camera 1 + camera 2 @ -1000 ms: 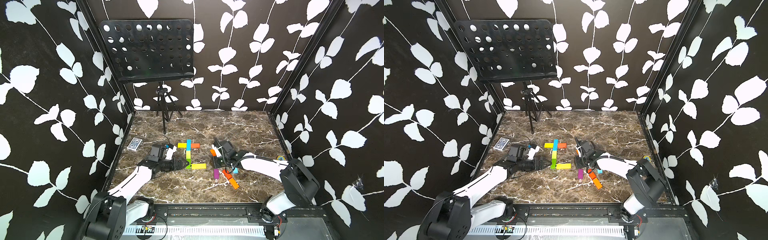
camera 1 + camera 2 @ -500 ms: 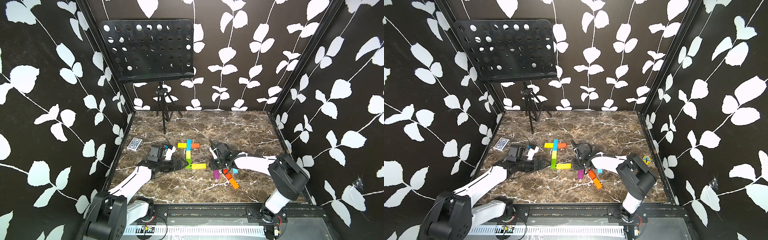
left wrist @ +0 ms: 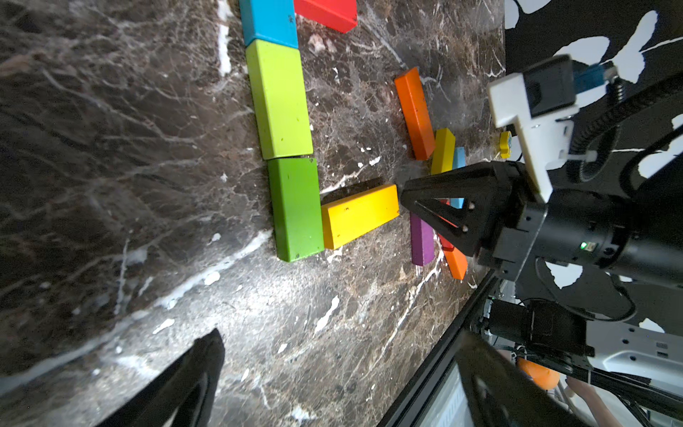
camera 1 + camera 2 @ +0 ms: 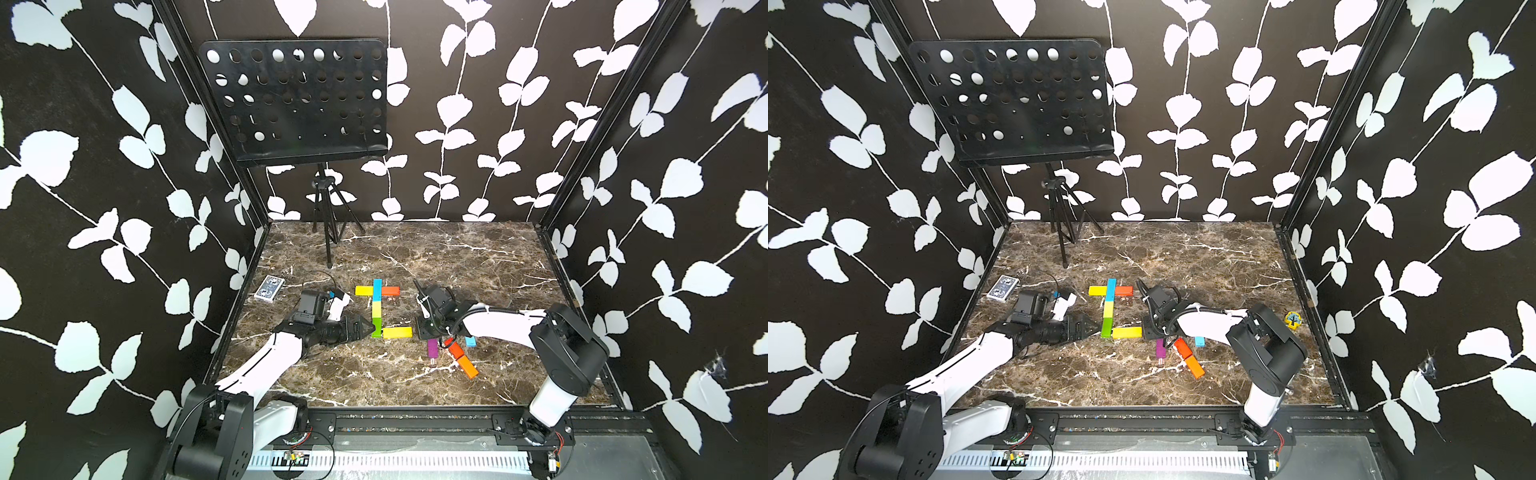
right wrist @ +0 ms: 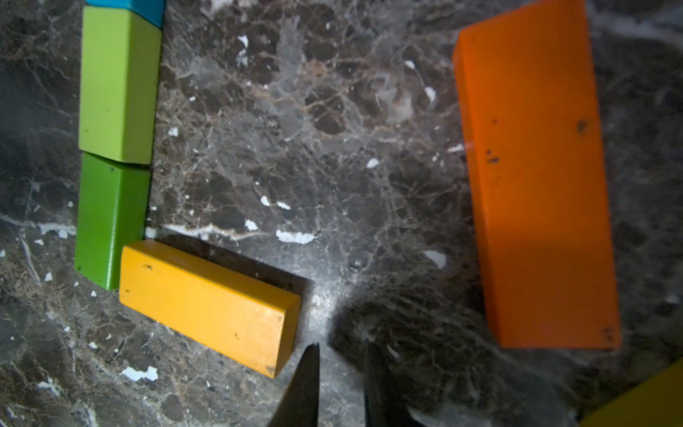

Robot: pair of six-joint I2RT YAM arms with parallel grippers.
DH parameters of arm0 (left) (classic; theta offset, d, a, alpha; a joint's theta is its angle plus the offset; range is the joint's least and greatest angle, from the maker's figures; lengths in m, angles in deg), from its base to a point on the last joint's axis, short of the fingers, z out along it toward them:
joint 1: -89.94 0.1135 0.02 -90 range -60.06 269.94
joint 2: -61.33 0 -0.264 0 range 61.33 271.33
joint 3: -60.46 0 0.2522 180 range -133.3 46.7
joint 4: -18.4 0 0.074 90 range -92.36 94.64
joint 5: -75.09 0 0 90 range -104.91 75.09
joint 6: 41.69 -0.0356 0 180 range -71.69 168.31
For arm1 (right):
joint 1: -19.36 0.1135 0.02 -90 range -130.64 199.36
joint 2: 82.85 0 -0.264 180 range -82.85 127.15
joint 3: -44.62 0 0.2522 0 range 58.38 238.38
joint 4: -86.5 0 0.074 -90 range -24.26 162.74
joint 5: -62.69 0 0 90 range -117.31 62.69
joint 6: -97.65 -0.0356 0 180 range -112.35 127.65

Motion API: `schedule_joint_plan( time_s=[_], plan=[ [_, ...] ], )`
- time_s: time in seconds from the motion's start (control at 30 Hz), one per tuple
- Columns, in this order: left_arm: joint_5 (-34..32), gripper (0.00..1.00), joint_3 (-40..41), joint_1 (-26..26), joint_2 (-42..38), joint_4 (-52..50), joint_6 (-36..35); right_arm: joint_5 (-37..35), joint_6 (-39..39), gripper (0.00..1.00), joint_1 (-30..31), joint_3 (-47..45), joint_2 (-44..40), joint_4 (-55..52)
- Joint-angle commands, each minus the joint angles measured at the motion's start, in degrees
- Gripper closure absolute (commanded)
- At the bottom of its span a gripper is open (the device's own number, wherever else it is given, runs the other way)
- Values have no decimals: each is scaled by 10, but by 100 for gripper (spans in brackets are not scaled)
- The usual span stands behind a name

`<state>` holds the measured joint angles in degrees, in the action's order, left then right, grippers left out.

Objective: Assemble the letter t with building blocks
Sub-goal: Adjust the building block at the center of the board.

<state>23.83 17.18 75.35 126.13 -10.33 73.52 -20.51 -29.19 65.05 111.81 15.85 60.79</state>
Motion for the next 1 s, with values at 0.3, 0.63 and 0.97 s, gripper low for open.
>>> schedule_joint_plan(
  time_s=[0.3,0.63,0.97],
  plan=[
    [-2,1,9,7,-23,-9,-15,-22,-31,73,14,17,21,-13],
    [-2,1,9,7,-23,-9,-16,-21,-33,71,14,17,20,-15],
    [-5,1,10,9,-20,-8,-20,-14,-36,69,16,11,18,-10]
  ],
)
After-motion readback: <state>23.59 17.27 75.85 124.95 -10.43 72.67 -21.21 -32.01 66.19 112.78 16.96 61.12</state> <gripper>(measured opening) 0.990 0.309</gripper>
